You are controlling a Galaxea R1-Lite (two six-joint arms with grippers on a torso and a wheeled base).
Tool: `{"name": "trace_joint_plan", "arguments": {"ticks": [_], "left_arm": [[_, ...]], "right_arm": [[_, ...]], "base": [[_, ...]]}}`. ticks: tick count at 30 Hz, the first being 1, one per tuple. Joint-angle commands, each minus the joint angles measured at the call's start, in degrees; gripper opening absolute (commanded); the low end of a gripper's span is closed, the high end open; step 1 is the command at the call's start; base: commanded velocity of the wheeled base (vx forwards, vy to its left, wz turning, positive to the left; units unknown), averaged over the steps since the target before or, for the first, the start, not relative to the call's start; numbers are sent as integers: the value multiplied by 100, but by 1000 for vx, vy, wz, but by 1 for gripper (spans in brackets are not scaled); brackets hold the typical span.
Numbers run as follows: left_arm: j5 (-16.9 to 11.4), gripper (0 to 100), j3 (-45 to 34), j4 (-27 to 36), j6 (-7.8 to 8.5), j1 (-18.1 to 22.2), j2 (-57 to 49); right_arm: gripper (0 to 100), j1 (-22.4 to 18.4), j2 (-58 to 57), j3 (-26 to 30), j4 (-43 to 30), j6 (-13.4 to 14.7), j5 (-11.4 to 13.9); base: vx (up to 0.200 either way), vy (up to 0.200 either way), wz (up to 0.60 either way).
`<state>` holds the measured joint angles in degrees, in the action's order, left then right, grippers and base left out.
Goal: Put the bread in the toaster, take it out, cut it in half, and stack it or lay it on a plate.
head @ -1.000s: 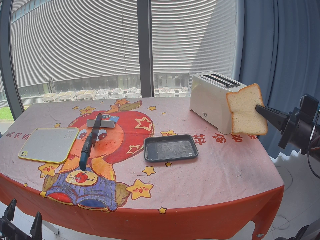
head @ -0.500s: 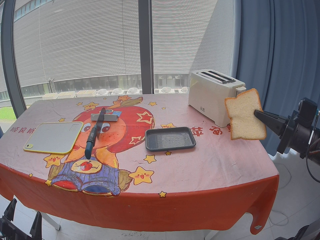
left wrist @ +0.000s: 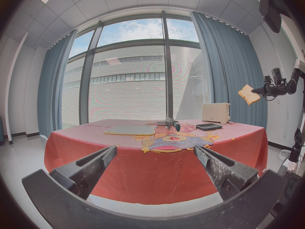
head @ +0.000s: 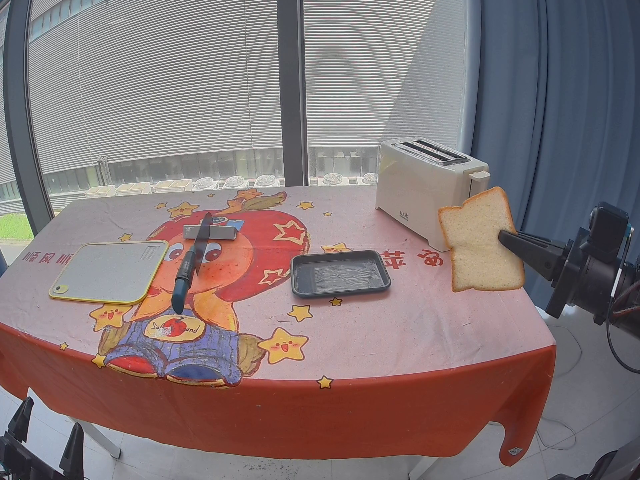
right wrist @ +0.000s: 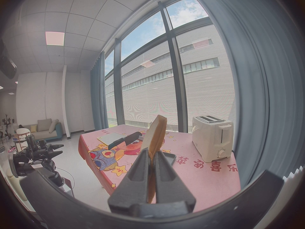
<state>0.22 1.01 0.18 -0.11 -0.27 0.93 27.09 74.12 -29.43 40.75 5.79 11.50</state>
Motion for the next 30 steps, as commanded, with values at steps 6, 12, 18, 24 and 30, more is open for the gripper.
{"name": "trace_joint_plan", "arguments": {"ticks": [6, 12, 18, 24, 30], "left_arm": [[4, 100, -92, -1, 2, 0, -93], [4, 100, -92, -1, -7, 0, -93], [4, 100, -92, -1, -7, 0, -93], [4, 100, -92, -1, 2, 0, -93], [4, 100, -92, -1, 11, 0, -93]], "right_arm": [[0, 60, 15, -19, 12, -25, 2], [0, 183, -20, -63, 12, -8, 2], [0, 209, -20, -54, 12, -8, 2], [0, 218, 15, -54, 12, -8, 2], [0, 244, -3, -63, 12, -8, 2]], "base": [[0, 0, 0], [0, 100, 0], [0, 200, 0], [0, 200, 0], [0, 200, 0]]}}
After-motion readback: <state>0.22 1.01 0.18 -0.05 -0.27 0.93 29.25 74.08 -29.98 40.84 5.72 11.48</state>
